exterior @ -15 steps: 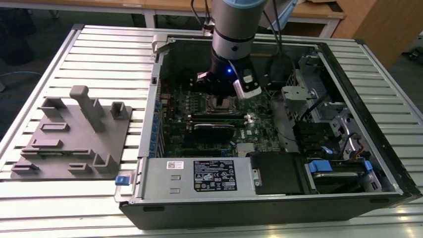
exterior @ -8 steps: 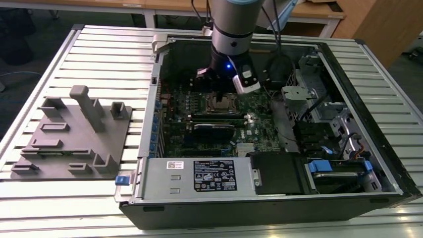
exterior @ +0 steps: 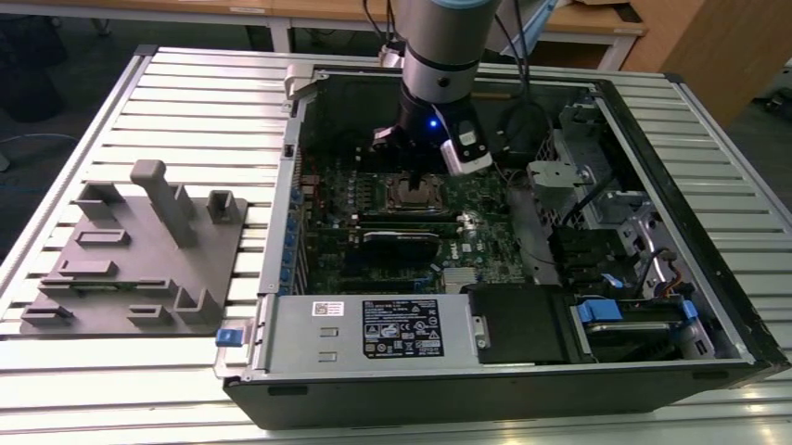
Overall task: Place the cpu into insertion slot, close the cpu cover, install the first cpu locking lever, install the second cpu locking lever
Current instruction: 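Install the second cpu locking lever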
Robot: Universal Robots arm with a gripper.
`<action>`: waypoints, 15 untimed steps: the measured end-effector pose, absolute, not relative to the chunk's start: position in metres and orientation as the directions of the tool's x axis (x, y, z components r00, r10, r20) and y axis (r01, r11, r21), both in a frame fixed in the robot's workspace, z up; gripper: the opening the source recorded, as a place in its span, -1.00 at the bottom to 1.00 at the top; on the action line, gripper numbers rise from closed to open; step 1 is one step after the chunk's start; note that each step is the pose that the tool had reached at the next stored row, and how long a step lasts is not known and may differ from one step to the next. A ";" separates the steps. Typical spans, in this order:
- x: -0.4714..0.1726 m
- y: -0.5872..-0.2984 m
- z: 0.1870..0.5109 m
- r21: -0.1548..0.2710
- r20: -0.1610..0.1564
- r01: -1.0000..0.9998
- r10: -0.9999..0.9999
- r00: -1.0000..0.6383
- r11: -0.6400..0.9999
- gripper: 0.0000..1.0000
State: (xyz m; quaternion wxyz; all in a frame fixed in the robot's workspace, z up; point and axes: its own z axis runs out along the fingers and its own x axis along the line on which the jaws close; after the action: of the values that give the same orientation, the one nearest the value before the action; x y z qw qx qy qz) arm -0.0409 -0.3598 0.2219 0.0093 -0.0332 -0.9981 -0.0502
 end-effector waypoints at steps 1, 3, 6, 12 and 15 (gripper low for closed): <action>-0.041 -0.360 0.222 0.099 0.022 0.067 0.065 -0.998 0.993 -0.79; -0.041 -0.360 0.222 0.097 0.022 0.071 0.070 -0.997 0.993 -0.79; -0.041 -0.360 0.221 0.097 0.021 0.085 0.084 -0.996 0.992 -0.79; -0.041 -0.360 0.221 0.099 0.020 0.087 0.085 -0.996 0.991 -0.79; -0.041 -0.360 0.222 0.100 0.020 0.087 0.085 -0.996 0.991 -0.79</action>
State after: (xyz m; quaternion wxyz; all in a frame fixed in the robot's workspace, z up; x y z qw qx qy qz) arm -0.0409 -0.3597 0.2216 0.0078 -0.0430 -0.9978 -0.0504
